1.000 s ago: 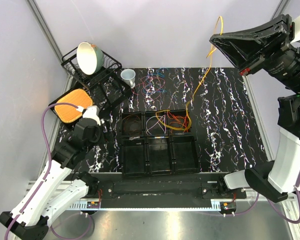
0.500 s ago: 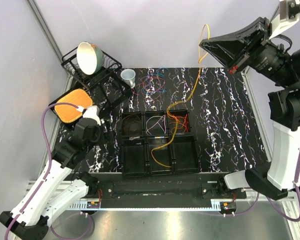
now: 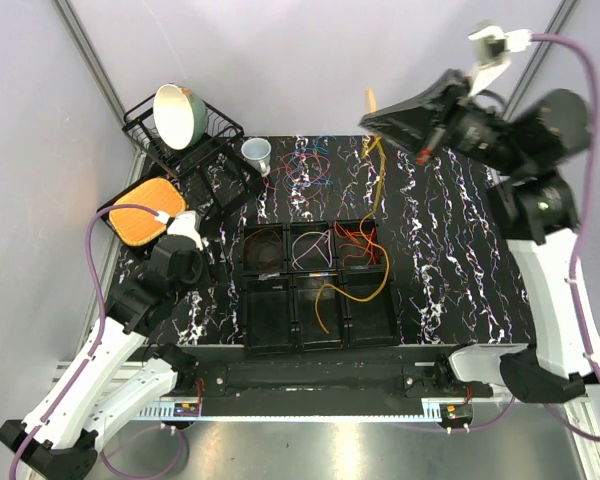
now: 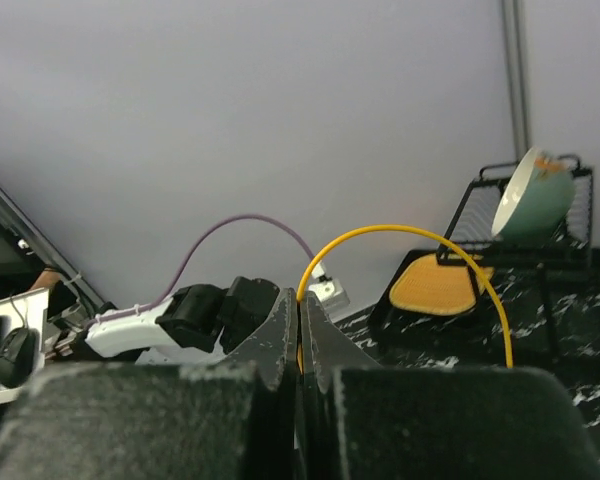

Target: Untangle the cables

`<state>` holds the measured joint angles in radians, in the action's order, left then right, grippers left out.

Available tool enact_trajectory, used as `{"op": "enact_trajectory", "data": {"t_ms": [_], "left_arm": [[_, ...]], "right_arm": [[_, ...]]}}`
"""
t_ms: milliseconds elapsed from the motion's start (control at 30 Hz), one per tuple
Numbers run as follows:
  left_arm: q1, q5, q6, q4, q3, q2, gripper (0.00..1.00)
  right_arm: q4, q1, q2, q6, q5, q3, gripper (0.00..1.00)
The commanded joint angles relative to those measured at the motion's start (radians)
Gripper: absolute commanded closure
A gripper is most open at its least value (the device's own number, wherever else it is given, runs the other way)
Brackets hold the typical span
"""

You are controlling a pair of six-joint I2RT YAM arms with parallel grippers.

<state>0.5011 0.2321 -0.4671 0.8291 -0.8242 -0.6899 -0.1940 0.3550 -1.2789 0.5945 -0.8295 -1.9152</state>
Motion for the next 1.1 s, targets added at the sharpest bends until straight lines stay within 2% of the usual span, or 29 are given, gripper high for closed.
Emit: {"op": "enact_trajectory", "data": {"t_ms": [0, 233, 600, 867, 1067], "left_arm": [[-0.006, -0.005, 0.007, -0.039, -0.015, -0.002, 0.14], [-0.006, -0.005, 0.007, -0.039, -0.015, -0.008, 0.14], [-0.006, 0.000, 0.005, -0.039, -0.015, -0.017, 0.14], [-0.007, -0.002, 0.008, -0.038, -0.016, -0.025, 0.14], [-0.009, -0.002, 0.008, -0.041, -0.016, -0.025, 0.14]], "right_arm": [[0.071, 0.071, -0.019, 0.025, -0.017, 0.061, 1.00], [-0.004, 0.208, -0.060, -0.035, -0.013, 0.058, 1.00], [-0.199, 0.530, -0.030, -0.209, 0.093, 0.140, 1.00], [-0.223, 0.585, 0.096, -0.191, 0.227, 0.297, 1.00], [-0.220, 0.592, 0.223, -0.147, 0.326, 0.519, 1.00]]}}
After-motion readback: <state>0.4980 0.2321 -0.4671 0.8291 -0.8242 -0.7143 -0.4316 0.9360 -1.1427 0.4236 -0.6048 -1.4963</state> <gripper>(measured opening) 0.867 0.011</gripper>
